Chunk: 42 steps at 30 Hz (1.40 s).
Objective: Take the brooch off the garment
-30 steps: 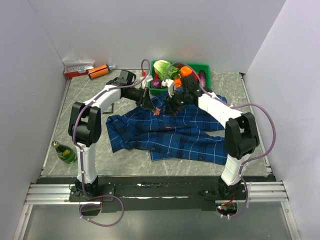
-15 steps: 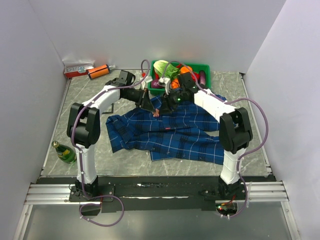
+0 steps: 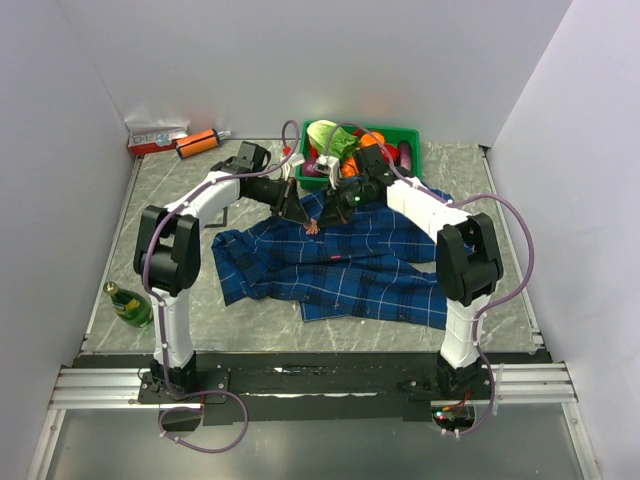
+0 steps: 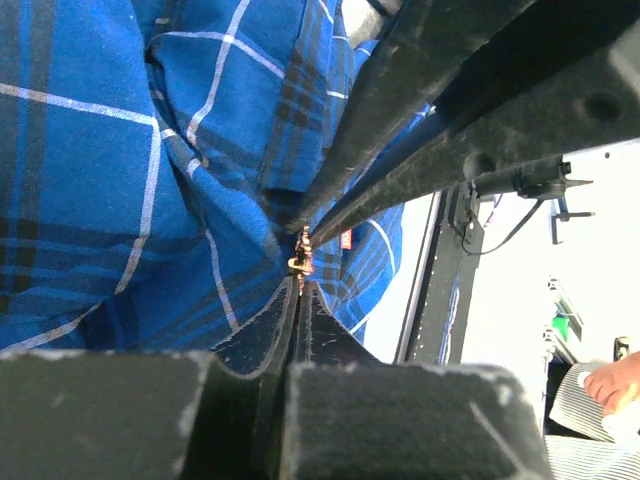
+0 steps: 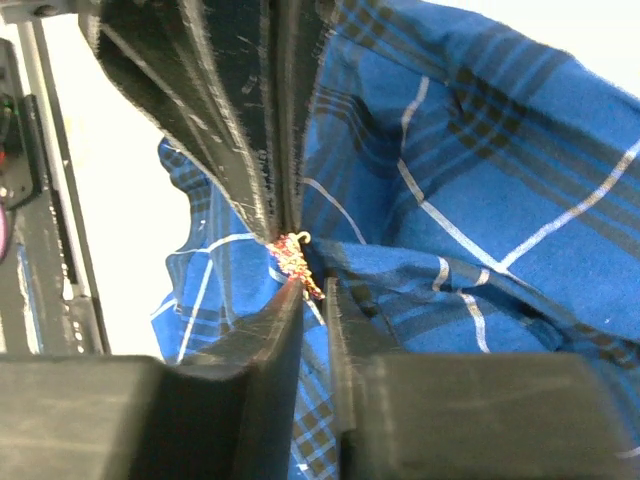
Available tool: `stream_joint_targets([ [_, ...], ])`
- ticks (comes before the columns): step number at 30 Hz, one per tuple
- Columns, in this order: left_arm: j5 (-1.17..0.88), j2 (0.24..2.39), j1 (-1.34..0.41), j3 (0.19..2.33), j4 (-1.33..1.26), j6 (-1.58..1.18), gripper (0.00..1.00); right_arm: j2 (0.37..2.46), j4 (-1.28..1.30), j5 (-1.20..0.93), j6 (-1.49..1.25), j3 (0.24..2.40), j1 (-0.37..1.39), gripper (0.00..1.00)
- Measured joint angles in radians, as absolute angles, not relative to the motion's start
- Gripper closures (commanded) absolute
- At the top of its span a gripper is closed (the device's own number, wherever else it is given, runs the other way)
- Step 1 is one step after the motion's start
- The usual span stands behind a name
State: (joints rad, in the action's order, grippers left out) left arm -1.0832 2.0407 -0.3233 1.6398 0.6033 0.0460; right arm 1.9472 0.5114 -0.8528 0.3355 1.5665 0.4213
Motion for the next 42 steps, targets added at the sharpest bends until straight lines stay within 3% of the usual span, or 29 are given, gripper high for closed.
stream_joint_targets([
  [1, -1.083, 2.041, -0.323, 1.640, 0.603, 0.046, 0.83, 1.947, 0.514, -0.858, 0.341, 1.570, 0.421, 0.99],
  [3, -1.073, 2.041, -0.322, 1.640, 0.602, 0.048, 0.65, 1.947, 0.524, -0.865, 0.348, 1.576, 0.421, 1.00],
  [10, -0.988, 2.015, -0.308, 1.632, 0.593, 0.060, 0.49, 1.947, 0.600, -0.897, 0.372, 1.605, 0.413, 1.00],
  [14, -0.934, 1.930, -0.293, 1.564, 0.548, 0.061, 0.47, 1.951, 0.665, -0.936, 0.374, 1.648, 0.390, 1.00],
  [22, -0.669, 1.608, -0.337, 1.164, 0.235, 0.119, 0.47, 2.017, 0.672, -1.090, 0.213, 1.715, 0.336, 1.00],
  [34, -0.341, 1.592, -0.528, 1.121, -0.010, 0.279, 0.48, 2.093, 0.588, -1.276, 0.009, 1.710, 0.292, 1.00],
  [42, -0.263, 1.592, -0.569, 1.093, -0.062, 0.393, 0.48, 2.119, 0.413, -1.386, -0.203, 1.634, 0.247, 1.00],
])
